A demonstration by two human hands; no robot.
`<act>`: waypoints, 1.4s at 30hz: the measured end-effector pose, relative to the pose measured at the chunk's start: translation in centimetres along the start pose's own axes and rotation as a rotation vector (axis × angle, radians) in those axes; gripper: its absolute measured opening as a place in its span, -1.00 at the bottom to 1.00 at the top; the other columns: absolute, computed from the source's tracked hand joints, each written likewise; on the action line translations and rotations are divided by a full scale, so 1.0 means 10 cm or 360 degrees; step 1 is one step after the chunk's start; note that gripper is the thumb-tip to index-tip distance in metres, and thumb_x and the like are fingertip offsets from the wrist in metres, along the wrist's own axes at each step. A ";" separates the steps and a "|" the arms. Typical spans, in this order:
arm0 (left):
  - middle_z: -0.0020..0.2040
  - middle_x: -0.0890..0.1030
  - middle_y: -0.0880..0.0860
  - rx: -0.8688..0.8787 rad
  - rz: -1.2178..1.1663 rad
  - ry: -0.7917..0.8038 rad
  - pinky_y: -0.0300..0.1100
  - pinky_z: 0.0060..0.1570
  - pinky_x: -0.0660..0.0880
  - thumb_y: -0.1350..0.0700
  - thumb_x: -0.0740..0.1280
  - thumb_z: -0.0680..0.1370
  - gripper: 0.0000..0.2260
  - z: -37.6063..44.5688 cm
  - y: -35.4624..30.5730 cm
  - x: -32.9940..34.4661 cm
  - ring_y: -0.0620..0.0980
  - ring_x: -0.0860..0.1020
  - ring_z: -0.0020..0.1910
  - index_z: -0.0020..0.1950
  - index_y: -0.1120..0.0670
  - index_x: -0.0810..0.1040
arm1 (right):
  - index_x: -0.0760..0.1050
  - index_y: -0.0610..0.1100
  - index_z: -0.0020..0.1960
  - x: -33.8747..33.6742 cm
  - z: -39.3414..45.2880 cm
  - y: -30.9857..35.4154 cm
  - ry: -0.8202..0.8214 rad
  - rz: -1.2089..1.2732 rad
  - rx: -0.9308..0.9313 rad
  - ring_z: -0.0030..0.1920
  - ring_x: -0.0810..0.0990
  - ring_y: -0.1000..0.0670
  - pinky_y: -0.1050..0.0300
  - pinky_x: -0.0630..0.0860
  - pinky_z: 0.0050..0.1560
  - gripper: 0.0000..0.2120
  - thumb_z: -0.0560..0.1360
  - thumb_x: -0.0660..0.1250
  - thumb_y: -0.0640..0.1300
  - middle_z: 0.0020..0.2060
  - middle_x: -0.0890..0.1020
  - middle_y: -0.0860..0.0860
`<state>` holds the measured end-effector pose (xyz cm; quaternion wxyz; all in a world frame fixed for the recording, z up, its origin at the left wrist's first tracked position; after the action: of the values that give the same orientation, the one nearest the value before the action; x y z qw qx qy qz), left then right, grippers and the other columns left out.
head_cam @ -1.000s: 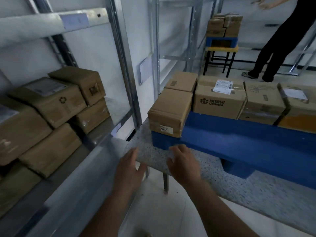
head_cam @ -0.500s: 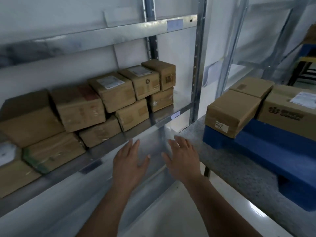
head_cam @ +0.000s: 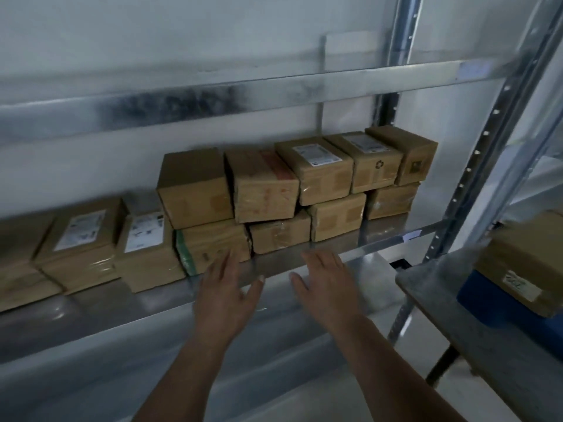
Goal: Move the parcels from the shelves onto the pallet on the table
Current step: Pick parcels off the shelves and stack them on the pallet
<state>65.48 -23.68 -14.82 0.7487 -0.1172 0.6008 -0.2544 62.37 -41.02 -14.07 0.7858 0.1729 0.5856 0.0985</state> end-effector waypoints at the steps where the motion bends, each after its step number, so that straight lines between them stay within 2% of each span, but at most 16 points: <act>1: 0.48 0.27 0.14 -0.0029 0.0002 -0.0038 0.01 0.38 0.21 -0.38 -0.01 0.36 -0.18 0.03 0.11 -0.09 0.15 0.24 0.44 0.49 0.08 0.23 | 0.44 -0.18 0.33 0.03 0.07 0.12 -0.0007 0.0016 -0.0035 0.20 0.48 -0.17 -0.04 0.44 0.17 -0.48 0.50 0.16 0.11 0.19 0.53 -0.15; 3: 0.46 0.29 0.16 -0.0075 -0.0013 -0.0110 0.04 0.36 0.25 -0.37 0.02 0.37 -0.18 0.12 0.30 -0.27 0.17 0.27 0.42 0.48 0.11 0.26 | 0.40 -0.19 0.36 0.12 0.20 0.35 0.0044 0.0013 -0.0086 0.22 0.46 -0.18 -0.03 0.45 0.17 -0.48 0.52 0.15 0.10 0.23 0.50 -0.16; 6: 0.47 0.29 0.16 -0.0138 -0.0026 -0.0164 0.02 0.32 0.27 -0.26 0.18 0.47 -0.33 0.31 0.56 -0.50 0.18 0.29 0.40 0.46 0.10 0.28 | 0.37 -0.20 0.36 0.20 0.43 0.68 0.0074 0.0017 -0.0162 0.25 0.44 -0.17 -0.02 0.44 0.17 -0.53 0.56 0.20 0.05 0.24 0.47 -0.16; 10: 0.51 0.21 0.10 -0.0118 -0.0038 -0.0235 -0.02 0.37 0.19 -0.25 0.18 0.53 -0.35 0.66 0.85 -0.74 0.10 0.18 0.46 0.53 0.01 0.14 | 0.33 -0.17 0.38 0.21 0.79 1.08 0.0012 0.0060 -0.0256 0.24 0.43 -0.11 0.01 0.45 0.17 -0.54 0.57 0.18 0.04 0.26 0.46 -0.13; 14: 0.49 0.22 0.13 -0.0118 -0.0102 -0.0317 -0.02 0.34 0.22 -0.14 0.24 0.55 -0.39 1.01 0.96 -1.00 0.13 0.21 0.44 0.52 0.05 0.14 | 0.25 -0.19 0.44 0.11 1.21 1.41 -0.0048 0.0133 -0.0254 0.29 0.39 -0.09 0.04 0.37 0.24 -0.49 0.59 0.17 0.05 0.30 0.43 -0.13; 18: 0.51 0.19 0.12 -0.0154 -0.0141 -0.0196 0.05 0.37 0.23 -0.22 0.15 0.55 -0.36 1.38 1.13 -1.08 0.14 0.19 0.46 0.53 0.05 0.10 | 0.18 -0.21 0.48 0.12 1.55 1.60 -0.0051 0.0107 -0.0170 0.35 0.35 -0.11 0.03 0.34 0.27 -0.46 0.59 0.17 0.02 0.35 0.41 -0.15; 21: 0.51 0.20 0.13 -0.0189 -0.0204 -0.0097 0.02 0.34 0.24 -0.24 0.11 0.56 -0.36 1.55 1.17 -1.07 0.14 0.22 0.45 0.53 0.05 0.08 | 0.15 -0.21 0.49 0.20 1.71 1.61 -0.0039 0.0085 -0.0067 0.35 0.35 -0.12 0.02 0.34 0.26 -0.44 0.59 0.17 0.02 0.35 0.40 -0.16; 25: 0.42 0.37 0.09 -0.0228 -0.0353 0.0025 -0.18 0.12 0.29 -0.20 0.06 0.60 -0.49 1.64 1.15 -1.03 0.10 0.37 0.35 0.49 0.00 0.21 | 0.13 -0.18 0.50 0.36 1.76 1.60 0.0055 0.0168 0.0072 0.37 0.33 -0.12 -0.01 0.32 0.30 -0.46 0.60 0.16 0.00 0.38 0.37 -0.14; 27: 0.38 0.43 0.07 -0.0294 -0.0499 0.0037 -0.19 0.04 0.26 -0.22 0.04 0.59 -0.52 1.65 1.20 -1.03 0.10 0.40 0.32 0.44 -0.02 0.28 | 0.15 -0.16 0.50 0.39 1.76 1.61 0.0019 0.0216 0.0082 0.37 0.33 -0.11 -0.02 0.32 0.30 -0.46 0.60 0.16 0.01 0.38 0.37 -0.12; 29: 0.34 0.46 0.09 -0.0401 -0.0644 -0.0073 -0.13 0.08 0.31 -0.25 0.04 0.58 -0.50 1.67 1.32 -1.08 0.12 0.42 0.28 0.39 0.01 0.34 | 0.22 -0.13 0.47 0.38 1.76 1.63 -0.0074 0.0360 0.0103 0.29 0.42 -0.10 -0.03 0.38 0.25 -0.49 0.58 0.16 0.04 0.29 0.47 -0.10; 31: 0.30 0.49 0.11 -0.0483 -0.0691 -0.0218 -0.09 0.09 0.33 -0.24 0.05 0.58 -0.51 1.66 1.44 -1.17 0.14 0.44 0.24 0.36 0.03 0.39 | 0.36 -0.09 0.36 0.39 1.80 1.63 -0.0133 0.0522 0.0161 0.12 0.53 -0.07 0.01 0.46 0.08 -0.57 0.57 0.15 0.09 0.09 0.58 -0.06; 34: 0.25 0.52 0.09 -0.0506 -0.0741 -0.0257 -0.14 0.03 0.31 -0.16 0.11 0.60 -0.59 1.63 1.56 -1.20 0.09 0.46 0.20 0.32 0.03 0.43 | 0.47 -0.07 0.11 0.48 1.82 1.63 -0.0076 0.0620 0.0225 -0.12 0.56 -0.03 0.14 0.37 -0.22 -0.70 0.57 0.14 0.11 -0.13 0.59 -0.02; 36: 0.25 0.52 0.07 -0.0512 -0.0780 -0.0207 -0.13 0.05 0.33 -0.15 0.13 0.59 -0.60 1.60 1.60 -1.16 0.06 0.46 0.19 0.34 0.01 0.42 | 0.46 -0.09 0.12 0.56 1.79 1.64 0.0018 0.0687 0.0256 -0.17 0.54 0.01 0.18 0.31 -0.30 -0.70 0.58 0.13 0.09 -0.14 0.57 -0.01; 38: 0.27 0.50 0.06 -0.0526 -0.0867 -0.0178 -0.05 0.17 0.40 -0.17 0.16 0.57 -0.58 1.59 1.65 -1.12 0.06 0.47 0.19 0.38 -0.03 0.38 | 0.46 -0.12 0.18 0.62 1.77 1.64 0.0127 0.0843 0.0297 -0.14 0.52 0.01 0.13 0.35 -0.22 -0.68 0.59 0.12 0.06 -0.11 0.56 0.00; 40: 0.30 0.48 0.05 -0.0543 -0.0958 -0.0136 0.08 0.23 0.41 -0.19 0.18 0.56 -0.54 1.59 1.70 -1.08 0.08 0.46 0.22 0.42 -0.07 0.32 | 0.44 -0.13 0.24 0.66 1.76 1.62 0.0229 0.1030 0.0349 -0.04 0.54 -0.02 0.00 0.47 -0.03 -0.66 0.59 0.13 0.03 -0.04 0.56 -0.01; 42: 0.34 0.44 0.04 -0.0550 -0.1004 -0.0095 0.12 0.26 0.39 -0.20 0.20 0.54 -0.51 1.57 1.72 -1.07 0.09 0.43 0.28 0.45 -0.10 0.28 | 0.43 -0.10 0.27 0.67 1.74 1.62 0.0325 0.1093 0.0307 -0.02 0.54 0.05 -0.09 0.53 0.10 -0.68 0.59 0.13 0.00 -0.02 0.53 0.07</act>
<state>83.10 -5.66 -10.20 0.6197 -0.4292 0.5470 -0.3640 81.75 -26.45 -9.26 0.6245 0.4218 0.5755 0.3176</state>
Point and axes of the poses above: each hand's wrist, its own z-axis towards the middle knuckle, its own x-axis out of the palm, y = z × x, the point moved 6 cm from there along z, towards the middle knuckle
